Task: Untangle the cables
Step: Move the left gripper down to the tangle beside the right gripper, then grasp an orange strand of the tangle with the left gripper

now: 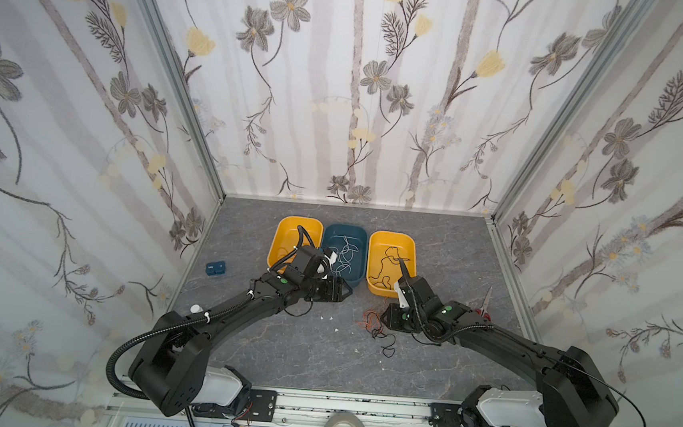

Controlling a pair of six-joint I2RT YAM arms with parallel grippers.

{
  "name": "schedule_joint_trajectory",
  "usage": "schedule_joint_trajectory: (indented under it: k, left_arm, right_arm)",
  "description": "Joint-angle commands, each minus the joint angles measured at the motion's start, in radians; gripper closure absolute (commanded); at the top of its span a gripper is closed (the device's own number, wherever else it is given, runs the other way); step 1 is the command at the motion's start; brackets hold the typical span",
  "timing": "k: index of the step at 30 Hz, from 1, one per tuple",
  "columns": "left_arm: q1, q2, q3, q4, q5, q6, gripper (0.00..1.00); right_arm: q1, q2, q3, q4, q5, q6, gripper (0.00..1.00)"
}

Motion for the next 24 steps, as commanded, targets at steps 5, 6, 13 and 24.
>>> schedule_joint_trajectory:
  k: [5, 6, 13, 24]
  left_arm:
    - [-0.085, 0.075, -0.055, 0.204, 0.036, -0.074, 0.38]
    - [-0.093, 0.084, -0.06, 0.215, 0.039, -0.079, 0.38]
    - [-0.11, 0.098, -0.115, 0.246, 0.051, -0.11, 0.44]
    - [-0.121, 0.184, -0.187, 0.387, 0.077, -0.178, 0.48]
  right_arm:
    - [0.019, -0.051, -0.005, -0.055, 0.057, 0.004, 0.68]
    - [0.023, -0.047, -0.004, -0.05, 0.055, 0.008, 0.67]
    - [0.051, 0.024, -0.009, 0.005, 0.047, 0.023, 0.66]
    - [0.064, 0.14, 0.007, 0.086, 0.028, 0.034, 0.65]
